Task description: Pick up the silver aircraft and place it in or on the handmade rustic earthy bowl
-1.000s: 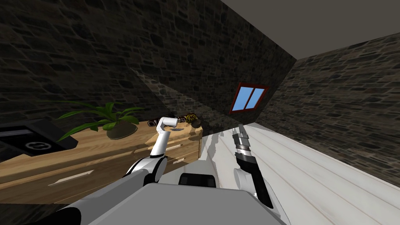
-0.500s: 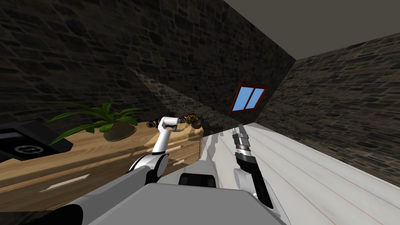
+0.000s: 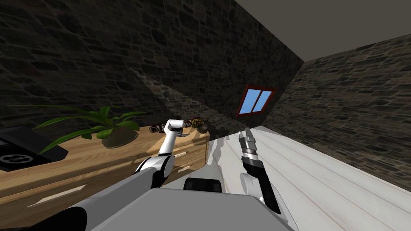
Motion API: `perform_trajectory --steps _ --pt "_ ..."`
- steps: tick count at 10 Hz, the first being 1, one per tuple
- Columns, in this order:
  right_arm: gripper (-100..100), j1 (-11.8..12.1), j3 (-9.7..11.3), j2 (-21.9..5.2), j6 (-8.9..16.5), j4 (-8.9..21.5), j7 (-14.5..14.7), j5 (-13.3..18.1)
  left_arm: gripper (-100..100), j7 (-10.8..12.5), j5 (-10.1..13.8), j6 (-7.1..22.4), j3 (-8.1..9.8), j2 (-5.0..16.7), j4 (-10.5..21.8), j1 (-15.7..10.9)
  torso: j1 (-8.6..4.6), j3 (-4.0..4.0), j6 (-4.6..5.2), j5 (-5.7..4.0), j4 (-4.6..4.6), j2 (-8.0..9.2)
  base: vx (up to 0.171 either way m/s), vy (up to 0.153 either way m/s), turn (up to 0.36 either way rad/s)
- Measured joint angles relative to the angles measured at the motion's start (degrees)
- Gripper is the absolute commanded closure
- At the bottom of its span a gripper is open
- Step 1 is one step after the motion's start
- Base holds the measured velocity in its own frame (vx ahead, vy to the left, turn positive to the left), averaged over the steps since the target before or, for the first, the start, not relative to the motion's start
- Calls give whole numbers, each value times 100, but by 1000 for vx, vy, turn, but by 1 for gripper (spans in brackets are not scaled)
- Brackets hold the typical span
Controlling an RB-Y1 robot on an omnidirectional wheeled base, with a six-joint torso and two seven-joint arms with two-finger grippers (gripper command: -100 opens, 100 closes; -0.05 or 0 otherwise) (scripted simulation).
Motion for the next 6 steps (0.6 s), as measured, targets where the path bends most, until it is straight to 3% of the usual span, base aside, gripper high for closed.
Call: perform_trajectory --steps 6 --pt "0 0 0 0 0 0 0 0 -100 -22 121 898 315 -74 672 -289 4 -6 0 1 -2 -10 53 43 -13"
